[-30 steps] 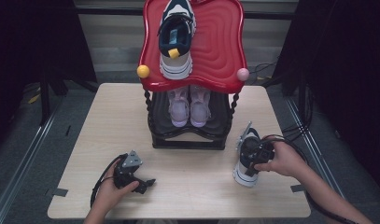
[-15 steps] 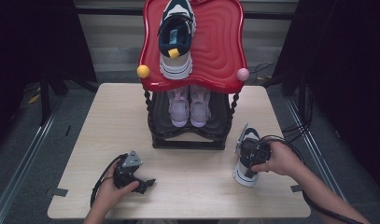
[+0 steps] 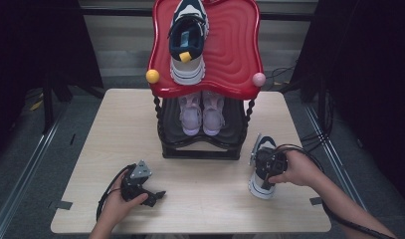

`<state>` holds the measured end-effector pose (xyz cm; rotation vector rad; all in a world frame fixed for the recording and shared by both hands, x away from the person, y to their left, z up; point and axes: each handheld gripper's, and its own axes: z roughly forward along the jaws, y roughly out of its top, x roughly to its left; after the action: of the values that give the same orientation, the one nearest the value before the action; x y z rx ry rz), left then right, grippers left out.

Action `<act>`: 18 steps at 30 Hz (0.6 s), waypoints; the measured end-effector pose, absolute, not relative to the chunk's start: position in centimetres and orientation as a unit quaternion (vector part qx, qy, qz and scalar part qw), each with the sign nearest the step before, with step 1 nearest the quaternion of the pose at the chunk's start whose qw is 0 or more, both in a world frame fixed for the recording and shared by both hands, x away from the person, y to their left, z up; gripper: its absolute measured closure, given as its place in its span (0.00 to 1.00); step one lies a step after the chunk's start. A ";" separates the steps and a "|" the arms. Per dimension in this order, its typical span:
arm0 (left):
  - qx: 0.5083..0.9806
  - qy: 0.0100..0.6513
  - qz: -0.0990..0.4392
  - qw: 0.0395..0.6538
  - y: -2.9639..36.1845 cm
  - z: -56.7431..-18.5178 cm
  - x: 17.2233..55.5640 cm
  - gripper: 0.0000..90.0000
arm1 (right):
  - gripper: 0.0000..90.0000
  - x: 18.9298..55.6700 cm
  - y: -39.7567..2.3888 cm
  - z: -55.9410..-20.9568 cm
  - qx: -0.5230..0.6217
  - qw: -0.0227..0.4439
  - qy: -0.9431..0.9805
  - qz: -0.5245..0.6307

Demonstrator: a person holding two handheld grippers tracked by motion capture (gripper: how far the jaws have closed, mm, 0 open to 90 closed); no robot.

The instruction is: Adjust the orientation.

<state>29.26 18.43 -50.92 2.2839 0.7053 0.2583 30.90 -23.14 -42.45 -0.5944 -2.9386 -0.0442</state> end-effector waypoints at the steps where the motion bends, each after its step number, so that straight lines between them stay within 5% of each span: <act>1: 0.886 0.274 0.100 0.360 18.4 -50.9 29.3 0.00 | 0.74 30.9 -23.1 -42.6 -0.197 0.073 -0.977 -0.019; 18: 0.886 0.274 0.100 0.360 18.4 -50.9 29.3 0.00 | 0.79 30.2 -22.9 -43.2 -0.189 0.078 -0.979 -0.020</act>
<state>29.26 18.43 -50.92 2.2840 0.7054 0.2584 30.22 -22.87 -43.21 -0.5645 -2.9305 -0.0612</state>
